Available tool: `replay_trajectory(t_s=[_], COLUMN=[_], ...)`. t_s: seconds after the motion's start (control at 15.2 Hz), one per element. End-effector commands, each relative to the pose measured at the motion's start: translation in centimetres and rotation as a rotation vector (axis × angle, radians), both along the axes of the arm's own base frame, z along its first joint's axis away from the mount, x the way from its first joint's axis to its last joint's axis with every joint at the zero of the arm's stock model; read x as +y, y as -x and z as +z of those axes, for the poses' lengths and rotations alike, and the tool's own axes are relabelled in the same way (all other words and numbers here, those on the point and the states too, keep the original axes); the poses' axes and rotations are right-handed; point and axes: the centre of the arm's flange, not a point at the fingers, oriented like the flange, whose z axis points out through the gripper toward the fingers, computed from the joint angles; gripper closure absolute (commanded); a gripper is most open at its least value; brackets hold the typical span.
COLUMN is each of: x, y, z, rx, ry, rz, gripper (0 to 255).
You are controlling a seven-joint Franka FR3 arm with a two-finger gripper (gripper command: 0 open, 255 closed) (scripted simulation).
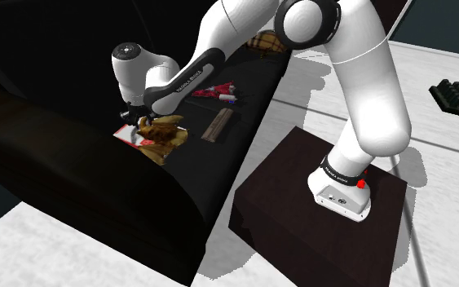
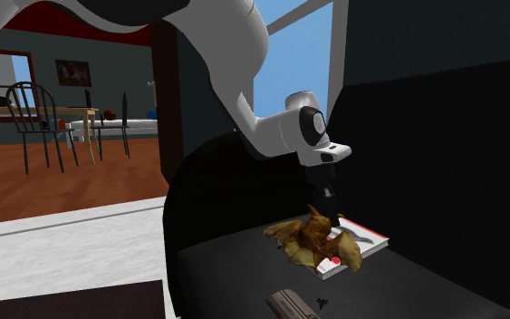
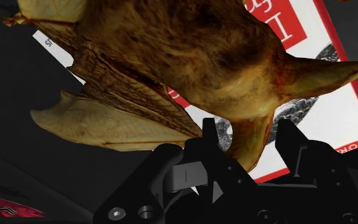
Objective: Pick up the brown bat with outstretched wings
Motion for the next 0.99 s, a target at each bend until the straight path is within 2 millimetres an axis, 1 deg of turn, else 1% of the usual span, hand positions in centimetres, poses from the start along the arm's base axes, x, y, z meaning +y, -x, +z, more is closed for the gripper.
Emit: replay_trajectory(t_s=[0.0, 0.92], x=[0.0, 0.0], y=[0.0, 0.0], z=[0.6, 8.0], rx=[0.000, 0.000], ry=[0.000, 0.000], rz=[0.000, 0.000], gripper=[255, 255])
